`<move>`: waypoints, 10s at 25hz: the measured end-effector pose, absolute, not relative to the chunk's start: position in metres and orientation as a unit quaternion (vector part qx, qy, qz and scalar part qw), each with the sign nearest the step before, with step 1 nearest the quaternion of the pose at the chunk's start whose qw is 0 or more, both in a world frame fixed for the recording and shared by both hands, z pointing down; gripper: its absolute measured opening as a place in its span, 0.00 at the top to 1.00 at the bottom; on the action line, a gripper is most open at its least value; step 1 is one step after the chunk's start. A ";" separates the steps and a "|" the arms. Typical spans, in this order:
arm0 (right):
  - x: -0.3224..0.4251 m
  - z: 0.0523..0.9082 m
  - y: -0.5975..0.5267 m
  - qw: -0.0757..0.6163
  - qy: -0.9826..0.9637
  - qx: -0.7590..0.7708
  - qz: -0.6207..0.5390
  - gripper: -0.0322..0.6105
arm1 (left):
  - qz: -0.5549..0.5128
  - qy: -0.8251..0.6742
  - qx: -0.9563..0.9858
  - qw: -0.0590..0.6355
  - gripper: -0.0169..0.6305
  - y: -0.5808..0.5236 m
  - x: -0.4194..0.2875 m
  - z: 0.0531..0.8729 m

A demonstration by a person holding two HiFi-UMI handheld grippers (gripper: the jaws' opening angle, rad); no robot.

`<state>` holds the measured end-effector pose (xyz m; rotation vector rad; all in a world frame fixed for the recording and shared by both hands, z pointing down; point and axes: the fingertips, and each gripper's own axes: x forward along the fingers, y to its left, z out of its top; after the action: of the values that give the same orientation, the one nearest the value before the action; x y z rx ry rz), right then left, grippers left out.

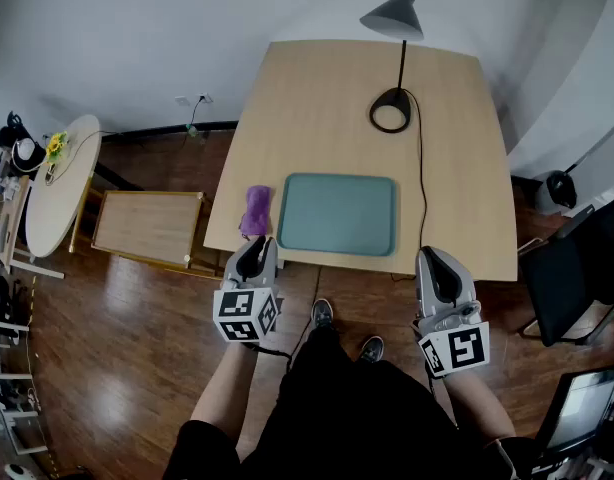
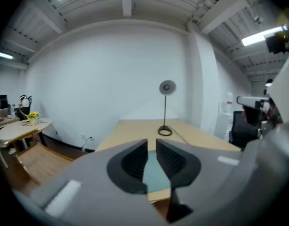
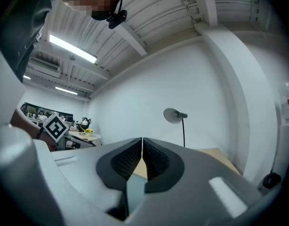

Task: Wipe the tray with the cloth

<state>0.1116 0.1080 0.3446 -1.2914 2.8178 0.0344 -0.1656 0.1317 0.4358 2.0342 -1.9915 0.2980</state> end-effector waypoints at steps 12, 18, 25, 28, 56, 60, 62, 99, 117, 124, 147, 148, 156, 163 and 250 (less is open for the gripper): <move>0.078 0.514 -0.010 -0.164 0.874 -0.440 -0.128 0.94 | 0.336 -0.666 0.603 0.283 0.70 0.028 -0.322 0.654; 0.079 0.599 -0.034 -0.256 0.820 -0.462 -0.221 0.93 | 0.350 -0.611 0.622 0.343 0.70 0.029 -0.314 0.687; 0.095 0.657 -0.031 -0.345 0.762 -0.475 -0.272 0.79 | 0.293 -0.582 0.643 0.402 0.80 0.033 -0.313 0.674; 0.101 0.675 -0.025 -0.368 0.745 -0.473 -0.294 0.78 | 0.272 -0.590 0.641 0.407 0.80 0.032 -0.320 0.668; 0.087 0.705 -0.007 -0.363 0.752 -0.420 -0.356 0.89 | 0.466 -0.454 0.687 0.325 0.80 -0.074 -0.168 0.683; 0.087 0.704 -0.006 -0.363 0.754 -0.416 -0.356 0.89 | 0.446 -0.403 0.721 0.344 0.80 -0.078 -0.098 0.679; 0.086 0.704 -0.005 -0.363 0.754 -0.415 -0.357 0.89 | 0.450 -0.382 0.736 0.332 0.80 -0.083 -0.069 0.677; 0.091 0.709 -0.007 -0.391 0.756 -0.398 -0.341 0.88 | 0.331 -0.537 0.651 0.422 0.80 -0.009 -0.232 0.651; 0.087 0.707 -0.006 -0.381 0.757 -0.404 -0.344 0.88 | 0.353 -0.398 0.714 0.455 0.80 -0.023 -0.077 0.678; 0.084 0.703 -0.005 -0.369 0.761 -0.408 -0.344 0.89 | 0.392 -0.296 0.767 0.414 0.80 -0.026 0.018 0.675; 0.092 0.709 -0.004 -0.382 0.758 -0.402 -0.344 0.88 | 0.282 -0.317 0.768 0.479 0.80 -0.010 -0.030 0.657; 0.092 0.708 -0.005 -0.381 0.759 -0.402 -0.343 0.89 | 0.271 -0.335 0.762 0.484 0.80 -0.010 -0.050 0.654; 0.093 0.705 -0.005 -0.381 0.756 -0.400 -0.350 0.88 | 0.267 -0.475 0.692 0.473 0.80 0.011 -0.207 0.643; 0.091 0.706 -0.006 -0.380 0.757 -0.402 -0.347 0.88 | 0.360 -0.488 0.675 0.420 0.80 0.026 -0.229 0.660; 0.091 0.703 -0.004 -0.358 0.759 -0.408 -0.359 0.89 | 0.355 -0.185 0.814 0.421 0.80 0.039 0.051 0.667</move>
<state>0.0906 -0.0036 0.7029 -1.6940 3.1506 -1.4886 0.0505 0.0389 0.6669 2.0381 -0.4639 0.8892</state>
